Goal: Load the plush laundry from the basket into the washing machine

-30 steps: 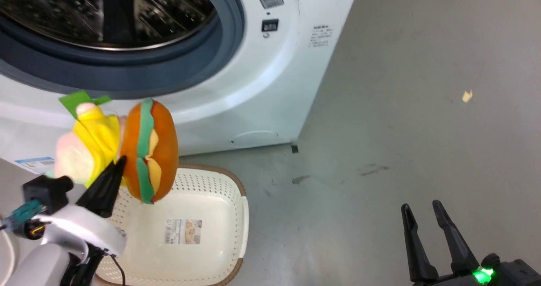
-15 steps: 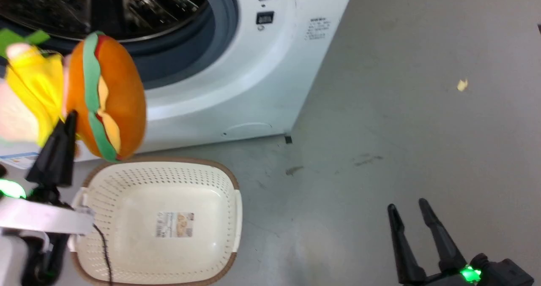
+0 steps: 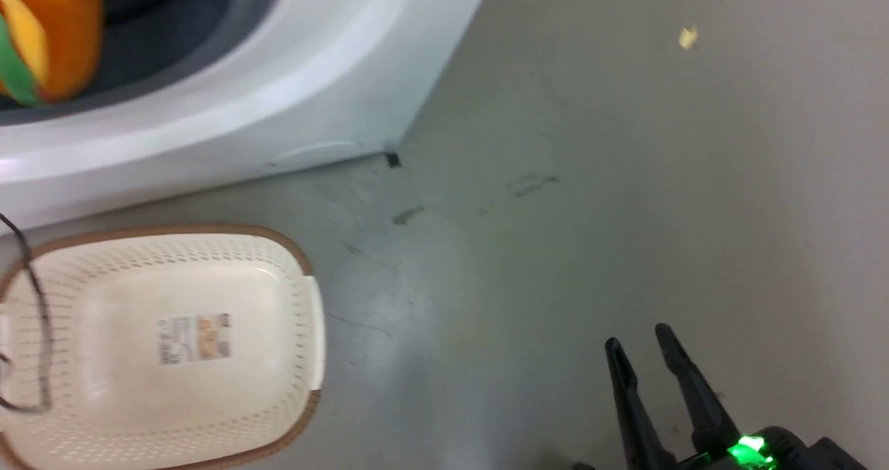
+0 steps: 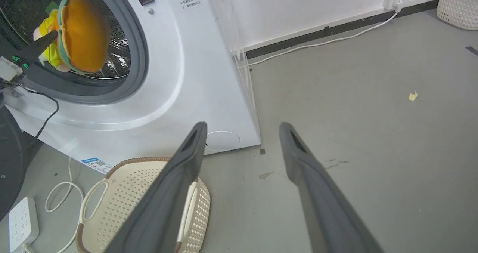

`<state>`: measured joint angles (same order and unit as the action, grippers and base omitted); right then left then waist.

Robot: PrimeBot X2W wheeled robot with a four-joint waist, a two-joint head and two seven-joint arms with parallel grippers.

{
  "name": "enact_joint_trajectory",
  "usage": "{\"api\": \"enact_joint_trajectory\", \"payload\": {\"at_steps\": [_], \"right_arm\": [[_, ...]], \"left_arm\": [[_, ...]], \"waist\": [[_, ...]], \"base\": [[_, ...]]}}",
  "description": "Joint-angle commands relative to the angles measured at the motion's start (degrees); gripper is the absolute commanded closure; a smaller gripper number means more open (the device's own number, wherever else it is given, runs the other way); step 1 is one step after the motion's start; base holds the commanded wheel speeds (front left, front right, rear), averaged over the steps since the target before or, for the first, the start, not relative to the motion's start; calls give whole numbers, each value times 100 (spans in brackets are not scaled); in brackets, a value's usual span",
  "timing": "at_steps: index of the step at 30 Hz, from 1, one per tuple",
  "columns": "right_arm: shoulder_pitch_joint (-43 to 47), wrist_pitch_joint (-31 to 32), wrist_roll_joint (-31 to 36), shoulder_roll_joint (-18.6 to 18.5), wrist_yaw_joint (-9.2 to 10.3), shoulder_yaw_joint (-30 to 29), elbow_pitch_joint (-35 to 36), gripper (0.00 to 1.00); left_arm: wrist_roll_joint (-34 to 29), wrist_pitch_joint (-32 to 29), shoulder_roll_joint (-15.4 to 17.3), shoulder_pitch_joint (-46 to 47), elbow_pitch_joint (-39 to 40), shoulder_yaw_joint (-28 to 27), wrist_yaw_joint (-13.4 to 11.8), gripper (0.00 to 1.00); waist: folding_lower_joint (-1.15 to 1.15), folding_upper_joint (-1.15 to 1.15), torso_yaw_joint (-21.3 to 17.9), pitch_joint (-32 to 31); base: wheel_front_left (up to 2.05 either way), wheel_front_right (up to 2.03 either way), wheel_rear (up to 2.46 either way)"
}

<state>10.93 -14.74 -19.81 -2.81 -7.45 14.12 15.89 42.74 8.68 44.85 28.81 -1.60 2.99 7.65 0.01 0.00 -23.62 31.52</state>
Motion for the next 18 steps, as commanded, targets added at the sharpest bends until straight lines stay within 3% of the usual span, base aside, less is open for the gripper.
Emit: {"api": "enact_joint_trajectory", "payload": {"at_steps": [1,3,11,18], "right_arm": [[62,-26,-57,-7,-3,57,76,0],[67,-26,-138,-7,-3,211,166,0],[43,-26,-307,-7,-3,579,322,0],[128,-26,-400,-7,-3,681,452,0]], "left_arm": [[56,-176,140,294,-20,-17,-17,100],[152,-705,397,893,-157,21,-21,100],[378,-1826,824,2041,-720,133,-62,100],[178,-2280,1081,2875,-1274,330,-85,100]], "waist": [[-1,0,-330,365],[-1,0,-498,571],[-1,0,-866,910],[-1,0,-972,1046]], "base": [[0,0,0],[0,0,0],[0,0,0],[0,0,0]]}}
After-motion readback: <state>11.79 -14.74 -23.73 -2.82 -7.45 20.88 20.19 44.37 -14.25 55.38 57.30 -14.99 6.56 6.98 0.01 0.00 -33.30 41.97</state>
